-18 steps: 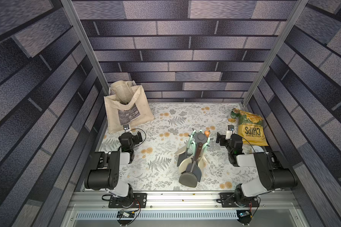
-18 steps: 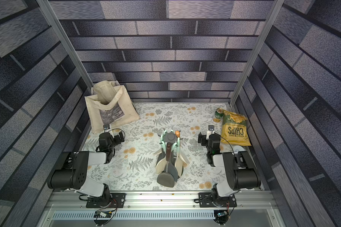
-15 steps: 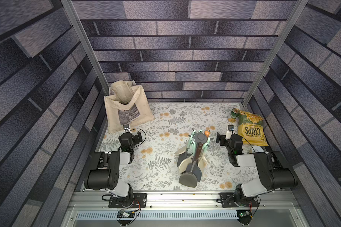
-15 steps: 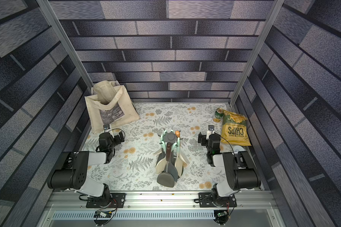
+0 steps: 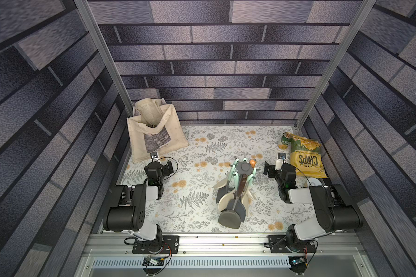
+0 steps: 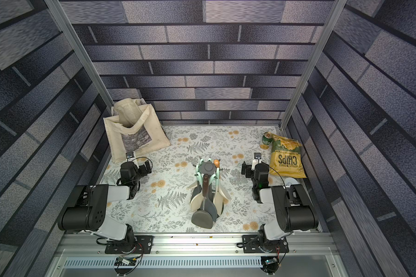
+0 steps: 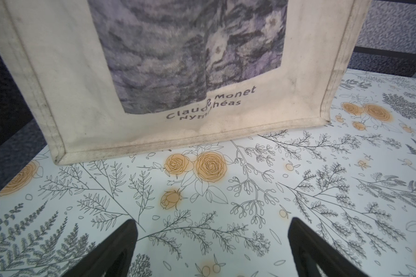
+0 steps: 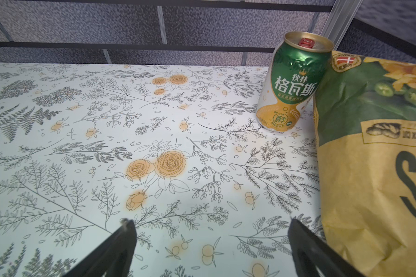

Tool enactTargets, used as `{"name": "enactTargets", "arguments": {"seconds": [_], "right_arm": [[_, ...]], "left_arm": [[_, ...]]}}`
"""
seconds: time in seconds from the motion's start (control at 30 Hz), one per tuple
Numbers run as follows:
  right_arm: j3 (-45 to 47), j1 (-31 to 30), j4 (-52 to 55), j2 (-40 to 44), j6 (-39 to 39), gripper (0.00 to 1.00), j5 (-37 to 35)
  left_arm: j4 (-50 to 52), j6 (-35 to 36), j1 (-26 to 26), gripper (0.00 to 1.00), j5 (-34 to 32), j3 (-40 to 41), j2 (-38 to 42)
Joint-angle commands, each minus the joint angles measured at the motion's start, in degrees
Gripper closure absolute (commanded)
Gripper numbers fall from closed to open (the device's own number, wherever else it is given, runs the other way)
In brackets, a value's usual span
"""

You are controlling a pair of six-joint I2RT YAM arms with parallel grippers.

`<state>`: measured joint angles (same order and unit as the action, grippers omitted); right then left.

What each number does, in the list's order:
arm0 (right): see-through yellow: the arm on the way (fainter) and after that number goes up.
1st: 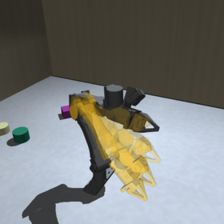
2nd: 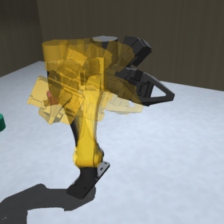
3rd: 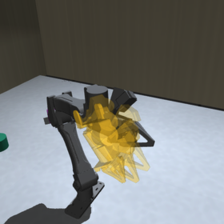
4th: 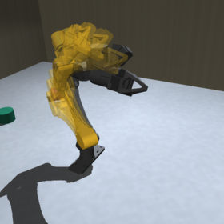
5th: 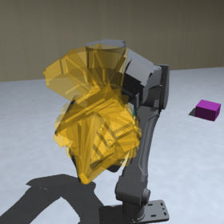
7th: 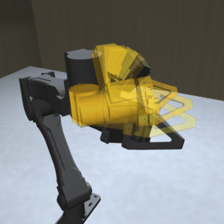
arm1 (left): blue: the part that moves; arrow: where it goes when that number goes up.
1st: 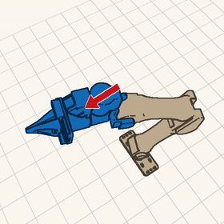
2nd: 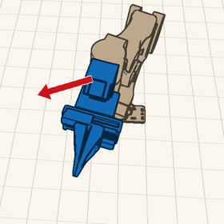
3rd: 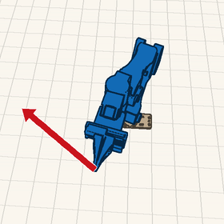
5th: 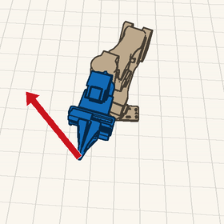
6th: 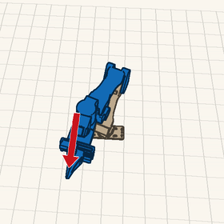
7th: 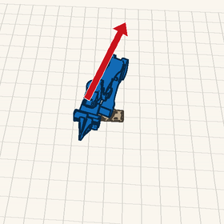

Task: Take the spatula off the kitchen utensil rack
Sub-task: Take off the spatula from the rack.

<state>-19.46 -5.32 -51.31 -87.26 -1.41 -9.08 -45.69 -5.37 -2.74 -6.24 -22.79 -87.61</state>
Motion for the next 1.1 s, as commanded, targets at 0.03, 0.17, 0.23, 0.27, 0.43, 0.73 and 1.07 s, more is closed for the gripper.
{"name": "enactTargets", "arguments": {"seconds": [0.03,0.17,0.23,0.27,0.43,0.73,1.07], "right_arm": [[-0.83,0.48,-1.68,-0.47,-0.50,0.00,0.19],[-0.84,0.46,-1.65,-0.53,-0.44,0.00,0.19],[-0.60,0.47,-2.01,-0.39,-0.35,0.00,-0.59],[-0.66,0.48,-1.99,-0.24,-0.03,0.00,-1.02],[1.71,0.48,-0.66,6.16,0.60,0.00,-2.96],[-8.04,0.49,37.25,28.13,12.15,0.00,1.20],[-14.25,0.42,64.12,40.81,15.90,0.03,6.63]], "left_arm": [[-0.71,1.09,-0.38,0.00,-0.42,-1.58,-0.80],[-0.77,1.14,-0.33,0.00,-0.44,-1.52,-0.65],[-0.87,1.13,-0.34,0.00,-0.44,-1.54,-0.68],[-0.91,1.15,-0.33,0.00,-0.44,-1.41,-0.69],[4.17,3.58,1.18,0.00,0.69,-2.89,2.53],[23.89,6.61,7.08,0.00,-2.68,-12.91,2.78],[29.15,4.44,7.17,0.00,6.82,-14.28,9.68]]}}
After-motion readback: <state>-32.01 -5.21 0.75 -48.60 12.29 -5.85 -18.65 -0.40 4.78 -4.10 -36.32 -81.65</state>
